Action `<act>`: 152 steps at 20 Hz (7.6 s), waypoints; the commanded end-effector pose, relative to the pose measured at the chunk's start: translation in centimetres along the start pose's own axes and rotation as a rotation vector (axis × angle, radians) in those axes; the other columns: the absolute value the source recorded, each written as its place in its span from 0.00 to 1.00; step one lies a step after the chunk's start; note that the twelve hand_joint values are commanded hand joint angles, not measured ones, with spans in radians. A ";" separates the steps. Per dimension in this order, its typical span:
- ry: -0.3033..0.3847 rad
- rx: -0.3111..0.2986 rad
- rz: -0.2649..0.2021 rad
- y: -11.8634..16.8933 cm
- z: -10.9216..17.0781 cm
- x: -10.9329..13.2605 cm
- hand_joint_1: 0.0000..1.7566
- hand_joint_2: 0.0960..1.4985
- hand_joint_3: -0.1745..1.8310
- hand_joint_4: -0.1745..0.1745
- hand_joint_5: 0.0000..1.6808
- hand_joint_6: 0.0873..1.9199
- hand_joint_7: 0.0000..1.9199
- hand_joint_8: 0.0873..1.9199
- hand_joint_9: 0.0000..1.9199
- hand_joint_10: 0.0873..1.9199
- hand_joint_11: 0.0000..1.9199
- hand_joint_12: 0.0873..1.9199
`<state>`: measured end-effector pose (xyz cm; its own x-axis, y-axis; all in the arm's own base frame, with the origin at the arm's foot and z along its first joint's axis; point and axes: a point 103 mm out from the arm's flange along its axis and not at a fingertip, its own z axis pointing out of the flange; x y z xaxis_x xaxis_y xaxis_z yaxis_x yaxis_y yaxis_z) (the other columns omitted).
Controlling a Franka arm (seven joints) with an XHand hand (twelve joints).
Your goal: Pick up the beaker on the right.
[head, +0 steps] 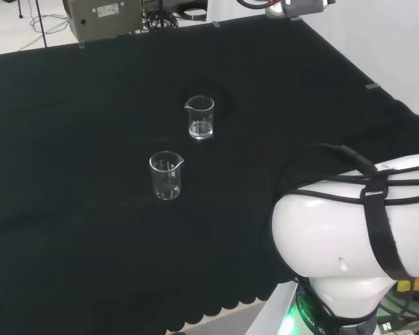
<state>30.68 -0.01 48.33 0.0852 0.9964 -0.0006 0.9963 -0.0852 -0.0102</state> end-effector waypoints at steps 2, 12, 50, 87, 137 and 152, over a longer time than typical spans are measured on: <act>-0.012 -0.016 0.002 0.0 0.0 0.4 0.03 0.75 0.32 0.45 0.14 0.05 0.01 0.23 0.06 0.31 0.00 0.67; -0.005 -0.001 0.015 0.7 0.7 0.1 0.02 0.80 0.26 0.45 0.17 0.00 0.01 0.23 0.06 0.31 0.00 0.68; 0.187 0.169 -0.100 21.7 21.1 -5.9 0.40 0.46 0.30 0.44 0.21 0.00 0.11 0.31 0.21 0.32 0.07 0.72; 0.567 0.191 -0.349 24.7 36.4 -6.5 0.44 0.34 0.36 0.42 0.22 0.00 0.11 0.31 0.19 0.30 0.04 0.73; 0.869 0.255 -0.454 25.2 43.9 -2.9 0.54 0.28 0.42 0.47 0.25 0.00 0.13 0.28 0.21 0.25 0.03 0.71; 0.904 0.234 -0.406 26.0 44.7 -5.2 0.63 0.30 0.45 0.49 0.28 0.48 0.24 0.31 0.32 0.23 0.08 0.69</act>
<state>55.64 -6.83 3.90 -0.2002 0.5717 0.7957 0.9349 0.3543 -0.0194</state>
